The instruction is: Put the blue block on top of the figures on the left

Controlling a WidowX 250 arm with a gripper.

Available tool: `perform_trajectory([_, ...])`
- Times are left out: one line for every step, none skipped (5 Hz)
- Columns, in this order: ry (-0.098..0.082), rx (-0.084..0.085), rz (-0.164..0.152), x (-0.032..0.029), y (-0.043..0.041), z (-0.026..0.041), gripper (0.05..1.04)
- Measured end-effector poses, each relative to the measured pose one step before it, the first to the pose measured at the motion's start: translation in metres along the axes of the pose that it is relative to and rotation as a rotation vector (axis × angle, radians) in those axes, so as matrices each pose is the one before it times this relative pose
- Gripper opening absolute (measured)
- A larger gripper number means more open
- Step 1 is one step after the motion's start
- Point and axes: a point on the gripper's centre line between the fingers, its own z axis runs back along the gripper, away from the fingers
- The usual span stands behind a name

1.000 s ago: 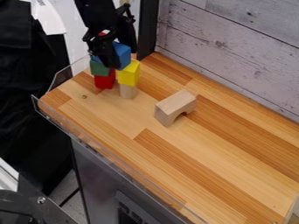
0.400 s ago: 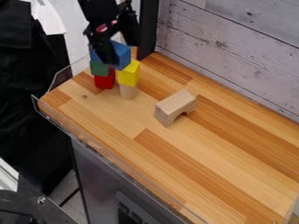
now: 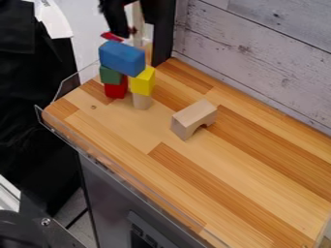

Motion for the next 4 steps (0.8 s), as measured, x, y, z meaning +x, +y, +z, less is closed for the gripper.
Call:
perform_trajectory([-0.0462,0.1000,-0.2199,-0.03352,-0.00689,-0.00670,1.001])
perform_trajectory([-0.0585,-0.0424,-0.2648,-0.04288,-0.01183,0.00405,1.001])
perform_trajectory([-0.0515,-0.0786,-0.2498,-0.02410,-0.00533,-0.00091,1.001])
perform_trajectory([-0.0316,-0.0538,-0.1429,-0.00343,-0.00457,-0.00131,1.001])
